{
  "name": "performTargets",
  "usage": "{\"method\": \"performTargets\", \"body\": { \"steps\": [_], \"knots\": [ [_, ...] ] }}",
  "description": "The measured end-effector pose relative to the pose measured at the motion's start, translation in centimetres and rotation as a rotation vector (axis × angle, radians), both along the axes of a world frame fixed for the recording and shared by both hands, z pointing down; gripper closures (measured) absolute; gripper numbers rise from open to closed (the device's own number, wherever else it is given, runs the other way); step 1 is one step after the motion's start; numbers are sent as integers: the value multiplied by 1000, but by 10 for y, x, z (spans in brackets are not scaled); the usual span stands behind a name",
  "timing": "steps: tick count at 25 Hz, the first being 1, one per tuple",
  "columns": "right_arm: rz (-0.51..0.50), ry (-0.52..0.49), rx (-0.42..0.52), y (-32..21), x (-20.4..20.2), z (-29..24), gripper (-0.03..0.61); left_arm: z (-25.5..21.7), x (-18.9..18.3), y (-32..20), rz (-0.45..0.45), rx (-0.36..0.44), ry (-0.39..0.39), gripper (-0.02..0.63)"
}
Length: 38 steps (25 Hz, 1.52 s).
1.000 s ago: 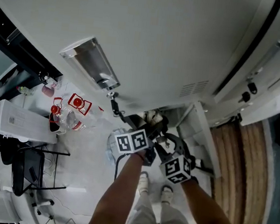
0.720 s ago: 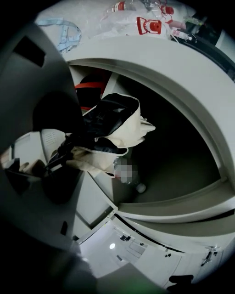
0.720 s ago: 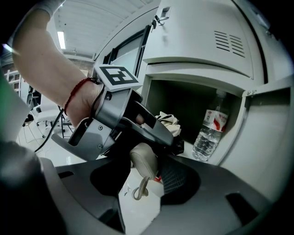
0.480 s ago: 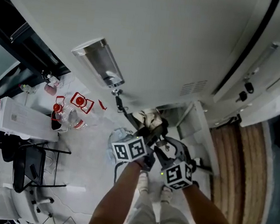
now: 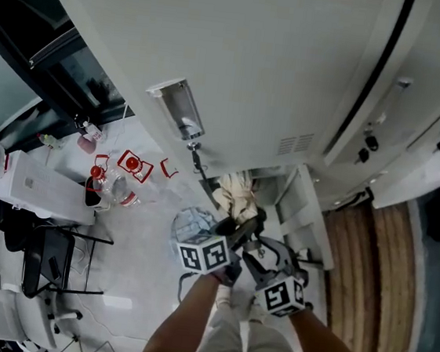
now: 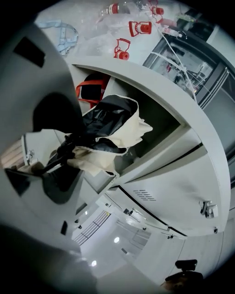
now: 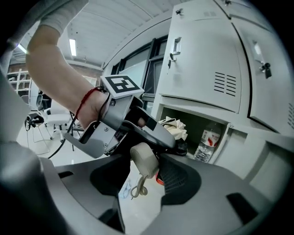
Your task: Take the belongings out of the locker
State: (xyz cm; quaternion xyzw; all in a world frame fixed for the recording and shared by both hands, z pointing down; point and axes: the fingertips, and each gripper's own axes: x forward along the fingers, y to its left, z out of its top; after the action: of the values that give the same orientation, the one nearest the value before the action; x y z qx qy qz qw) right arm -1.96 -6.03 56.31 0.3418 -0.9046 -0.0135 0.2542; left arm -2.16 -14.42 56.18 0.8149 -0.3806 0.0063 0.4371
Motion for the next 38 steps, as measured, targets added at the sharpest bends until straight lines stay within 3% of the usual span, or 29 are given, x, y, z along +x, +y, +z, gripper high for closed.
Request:
{"method": "performTargets", "body": {
  "steps": [4,8,14,21,28,38],
  "knots": [
    [-25,28,-3,14,2,-11,380,-9,3,14,10,17,19,403],
    [-42,-22,-14,28,4,-21,380,-19,3,24,-1,35,42,405],
    [-88,-20,-34,46,10,-54,380,-36,-1,35,-12,67,19,405],
    [-71,-100,-71,56,13,-87,380,-56,-10,50,-25,97,-22,404],
    [-68,-173,-50,57,15,-125,380,-80,-25,70,-34,126,-48,403],
    [-25,-260,-45,45,25,-156,380,-95,-17,105,-8,145,-57,404]
  ]
}}
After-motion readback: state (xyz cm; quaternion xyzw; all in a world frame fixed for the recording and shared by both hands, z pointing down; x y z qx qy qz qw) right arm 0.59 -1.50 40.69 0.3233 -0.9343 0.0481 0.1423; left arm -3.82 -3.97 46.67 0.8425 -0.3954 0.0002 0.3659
